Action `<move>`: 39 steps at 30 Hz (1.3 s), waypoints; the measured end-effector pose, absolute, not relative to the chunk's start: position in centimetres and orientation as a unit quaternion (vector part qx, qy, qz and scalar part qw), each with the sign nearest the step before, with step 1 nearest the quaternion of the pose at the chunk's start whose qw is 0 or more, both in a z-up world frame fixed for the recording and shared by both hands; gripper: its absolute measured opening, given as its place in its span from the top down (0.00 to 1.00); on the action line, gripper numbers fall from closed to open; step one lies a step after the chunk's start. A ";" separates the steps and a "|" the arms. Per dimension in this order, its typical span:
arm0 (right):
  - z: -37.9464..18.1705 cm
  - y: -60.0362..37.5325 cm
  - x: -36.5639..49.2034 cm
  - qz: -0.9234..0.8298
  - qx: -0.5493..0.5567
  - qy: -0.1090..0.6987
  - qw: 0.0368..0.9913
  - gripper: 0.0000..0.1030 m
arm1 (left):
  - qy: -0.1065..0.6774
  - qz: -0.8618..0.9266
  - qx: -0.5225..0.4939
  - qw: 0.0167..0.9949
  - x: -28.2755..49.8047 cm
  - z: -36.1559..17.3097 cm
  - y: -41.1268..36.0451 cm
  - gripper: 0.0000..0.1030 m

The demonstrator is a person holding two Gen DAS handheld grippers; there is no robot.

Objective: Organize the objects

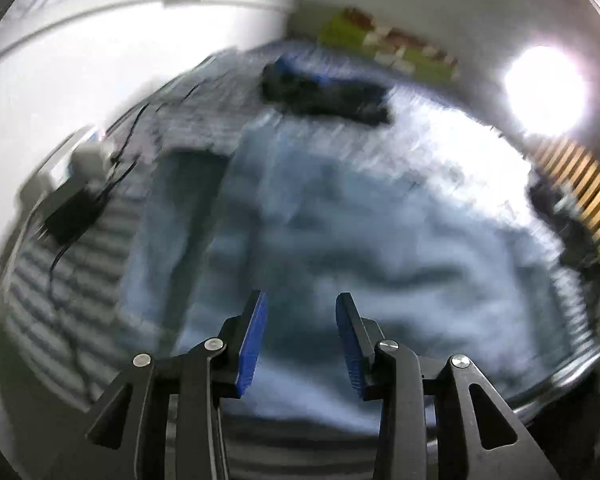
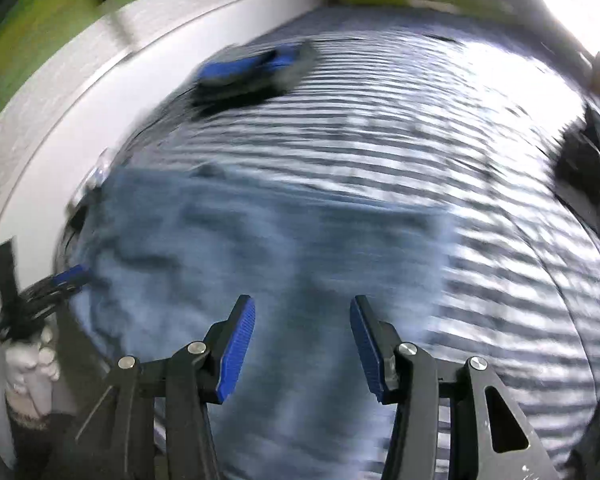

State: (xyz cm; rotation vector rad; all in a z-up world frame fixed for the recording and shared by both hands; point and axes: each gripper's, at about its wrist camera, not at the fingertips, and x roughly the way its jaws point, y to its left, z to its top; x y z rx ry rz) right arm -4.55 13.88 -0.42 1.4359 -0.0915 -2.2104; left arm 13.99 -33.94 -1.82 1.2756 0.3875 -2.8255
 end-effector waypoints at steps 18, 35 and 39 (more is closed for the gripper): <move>-2.2 21.5 3.5 -0.809 0.537 -0.021 0.237 0.56 | 0.071 -0.866 0.486 -0.091 7.2 -6.2 -20.9 0.52; -2.2 17.4 6.1 -0.818 0.536 0.013 0.208 0.56 | 0.007 -0.849 0.444 -0.284 14.4 -1.8 -11.2 0.48; -1.6 16.8 6.2 -0.814 0.544 0.004 0.203 0.63 | -0.056 -0.842 0.444 -0.301 16.1 -2.7 -7.6 0.47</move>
